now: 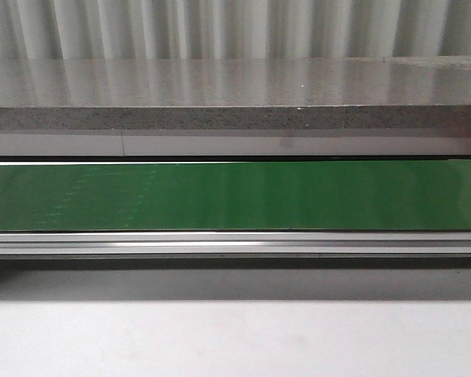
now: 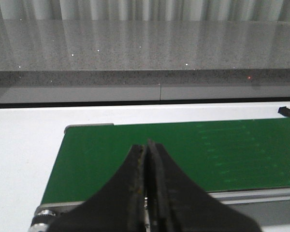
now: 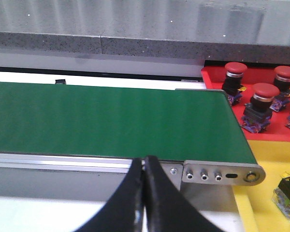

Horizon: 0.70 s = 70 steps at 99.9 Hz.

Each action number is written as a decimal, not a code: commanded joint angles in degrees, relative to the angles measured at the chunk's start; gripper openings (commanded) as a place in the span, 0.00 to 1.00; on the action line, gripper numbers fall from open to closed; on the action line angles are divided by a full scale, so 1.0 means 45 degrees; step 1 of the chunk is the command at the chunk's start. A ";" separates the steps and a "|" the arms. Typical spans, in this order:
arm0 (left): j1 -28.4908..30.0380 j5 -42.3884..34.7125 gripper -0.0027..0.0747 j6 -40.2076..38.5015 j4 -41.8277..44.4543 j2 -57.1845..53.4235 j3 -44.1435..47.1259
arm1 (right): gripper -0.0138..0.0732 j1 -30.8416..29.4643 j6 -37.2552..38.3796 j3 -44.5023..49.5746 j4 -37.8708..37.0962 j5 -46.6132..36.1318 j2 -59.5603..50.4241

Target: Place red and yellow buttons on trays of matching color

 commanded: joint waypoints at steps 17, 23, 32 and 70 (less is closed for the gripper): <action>-0.0120 -0.1970 0.01 -0.0047 0.0010 -0.1428 0.1584 | 0.08 -0.0011 -0.0039 0.0011 -0.0123 -0.1108 -0.0211; -0.0120 -0.2198 0.01 -0.0047 -0.0018 -0.1788 0.1972 | 0.08 -0.0011 -0.0039 0.0011 -0.0123 -0.1108 -0.0211; -0.0120 -0.2378 0.01 -0.0047 -0.0065 -0.2281 0.2381 | 0.08 -0.0011 -0.0039 0.0011 -0.0123 -0.1108 -0.0211; -0.0120 -0.2187 0.01 -0.0047 -0.0094 -0.2500 0.2467 | 0.08 -0.0011 -0.0039 0.0011 -0.0123 -0.1108 -0.0211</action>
